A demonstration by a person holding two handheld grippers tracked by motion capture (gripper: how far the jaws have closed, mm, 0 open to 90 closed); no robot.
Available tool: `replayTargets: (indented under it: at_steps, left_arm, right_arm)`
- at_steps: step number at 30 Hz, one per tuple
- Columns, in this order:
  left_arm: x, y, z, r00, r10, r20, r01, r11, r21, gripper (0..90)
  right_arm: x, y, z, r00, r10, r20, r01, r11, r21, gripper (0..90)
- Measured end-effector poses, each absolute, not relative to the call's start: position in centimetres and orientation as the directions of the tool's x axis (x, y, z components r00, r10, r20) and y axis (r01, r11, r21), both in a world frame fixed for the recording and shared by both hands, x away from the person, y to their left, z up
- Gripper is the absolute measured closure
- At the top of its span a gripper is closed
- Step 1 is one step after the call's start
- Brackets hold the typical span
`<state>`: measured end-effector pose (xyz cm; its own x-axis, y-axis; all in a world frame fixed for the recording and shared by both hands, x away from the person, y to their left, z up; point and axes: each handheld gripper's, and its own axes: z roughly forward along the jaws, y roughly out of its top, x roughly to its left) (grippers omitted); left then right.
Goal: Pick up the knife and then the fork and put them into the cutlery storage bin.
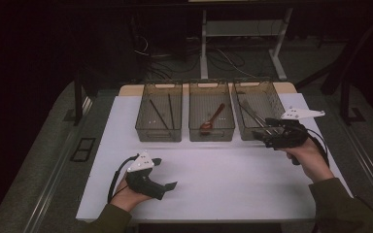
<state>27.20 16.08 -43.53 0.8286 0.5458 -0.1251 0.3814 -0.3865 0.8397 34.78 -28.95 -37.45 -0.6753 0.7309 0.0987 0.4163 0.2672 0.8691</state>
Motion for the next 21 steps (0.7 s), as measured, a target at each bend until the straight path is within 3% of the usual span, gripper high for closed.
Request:
replayTargets:
  at_steps: [21]
  left_arm:
    - [27.1,16.2,-43.5,0.828,0.548,-0.122,0.378,-0.384,0.843,0.0]
  right_arm:
    - [30.3,-28.6,-41.2,-0.693,0.711,0.120,0.434,0.278,0.857,17.8]
